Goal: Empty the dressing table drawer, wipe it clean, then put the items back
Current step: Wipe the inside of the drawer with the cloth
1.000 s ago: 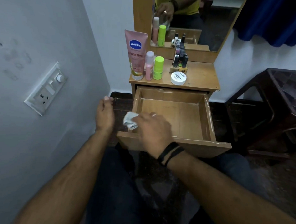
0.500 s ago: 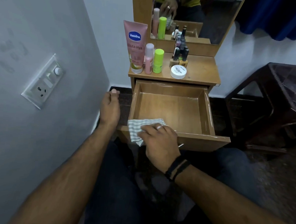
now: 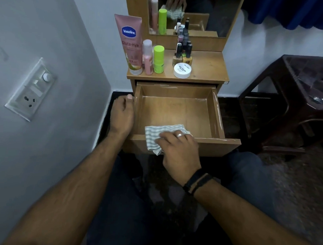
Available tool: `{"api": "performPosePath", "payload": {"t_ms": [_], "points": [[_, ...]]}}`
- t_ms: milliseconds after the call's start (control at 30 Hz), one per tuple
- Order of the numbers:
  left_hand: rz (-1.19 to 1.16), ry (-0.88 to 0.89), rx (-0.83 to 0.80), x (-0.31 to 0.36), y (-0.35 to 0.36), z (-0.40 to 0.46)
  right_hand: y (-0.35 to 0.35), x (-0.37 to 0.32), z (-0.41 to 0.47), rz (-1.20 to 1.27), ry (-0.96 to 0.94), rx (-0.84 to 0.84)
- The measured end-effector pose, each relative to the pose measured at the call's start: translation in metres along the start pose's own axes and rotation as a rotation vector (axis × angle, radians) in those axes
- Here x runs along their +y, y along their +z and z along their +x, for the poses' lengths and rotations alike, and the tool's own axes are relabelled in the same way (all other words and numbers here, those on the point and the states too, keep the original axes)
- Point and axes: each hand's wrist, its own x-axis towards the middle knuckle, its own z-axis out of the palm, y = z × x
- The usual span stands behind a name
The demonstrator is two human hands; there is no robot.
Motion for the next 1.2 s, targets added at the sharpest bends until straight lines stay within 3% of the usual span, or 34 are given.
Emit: {"api": "performPosePath", "payload": {"t_ms": [300,633,933,1067,1200], "points": [[0.185,0.106,-0.046,-0.011,0.009,0.002,0.006,-0.041,0.026,0.027,-0.050,-0.041],[0.296,0.115,-0.122,-0.007,0.010,-0.010,-0.005,0.047,-0.026,-0.053,0.127,0.100],[0.378,0.128,-0.114,-0.008,0.012,-0.010,0.011,-0.005,0.008,-0.014,0.010,0.091],[0.391,0.129,-0.129,-0.008,0.011,-0.012,0.004,0.036,-0.015,-0.031,0.031,0.101],[0.389,0.135,-0.136,-0.008,0.012,-0.011,0.002,0.090,-0.045,-0.071,0.169,0.241]]}}
